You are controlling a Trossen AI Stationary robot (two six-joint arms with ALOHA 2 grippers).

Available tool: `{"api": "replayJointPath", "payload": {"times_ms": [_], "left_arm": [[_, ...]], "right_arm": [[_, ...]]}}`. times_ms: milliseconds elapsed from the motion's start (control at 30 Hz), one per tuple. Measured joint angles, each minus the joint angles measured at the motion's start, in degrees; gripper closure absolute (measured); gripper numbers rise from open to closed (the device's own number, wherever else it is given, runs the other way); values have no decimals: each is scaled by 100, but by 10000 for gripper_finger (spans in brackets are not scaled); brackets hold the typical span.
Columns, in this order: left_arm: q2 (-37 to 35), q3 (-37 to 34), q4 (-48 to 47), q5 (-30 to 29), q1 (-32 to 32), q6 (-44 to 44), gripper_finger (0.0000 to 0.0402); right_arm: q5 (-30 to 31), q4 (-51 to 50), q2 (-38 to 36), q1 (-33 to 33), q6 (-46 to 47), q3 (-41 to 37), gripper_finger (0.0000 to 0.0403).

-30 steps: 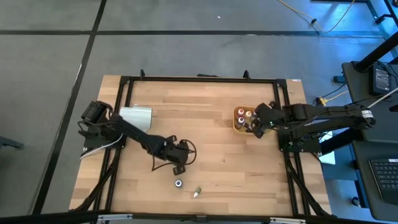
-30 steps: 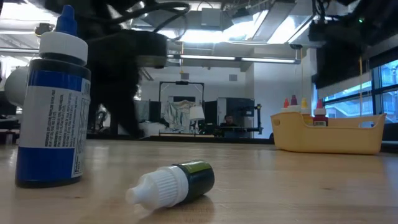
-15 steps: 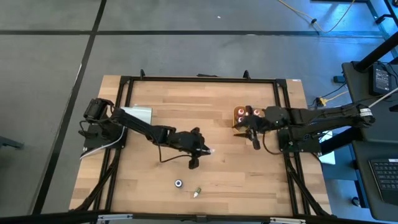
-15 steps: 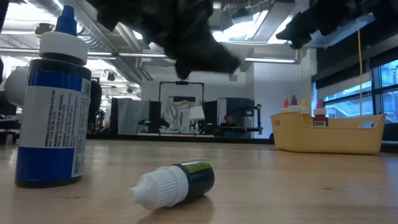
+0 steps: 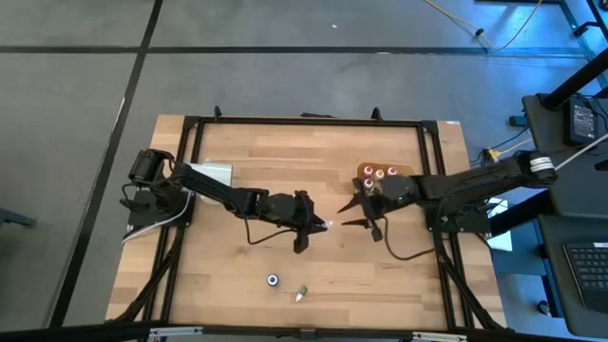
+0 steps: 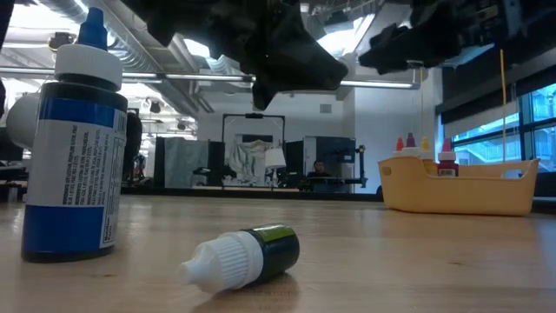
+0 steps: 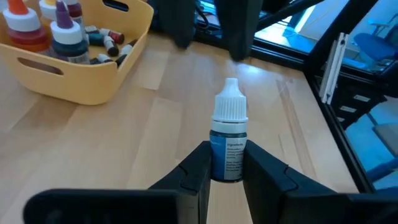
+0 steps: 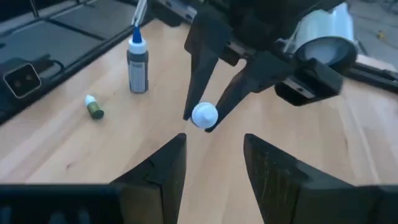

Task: Pick & Place food coloring
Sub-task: Put the blue food coloring bottle into the yellow bin

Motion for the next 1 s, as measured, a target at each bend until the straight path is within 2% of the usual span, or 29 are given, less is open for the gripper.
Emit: {"api": "replayJointPath", "payload": {"times_ms": [133,367,600,1000], "left_arm": [[0,0,-1,263,0,0,329],[0,-6,-71,286,-9,7,329],[0,-6,-29,250,-6,20,329],[0,-4,53,137,9,59,329]], "right_arm": [[0,45,448,0,-42,266,240],[-31,-4,935,2,-81,587,240],[-384,54,987,7,-47,616,240],[-404,239,1041,120,-62,624,240]]}}
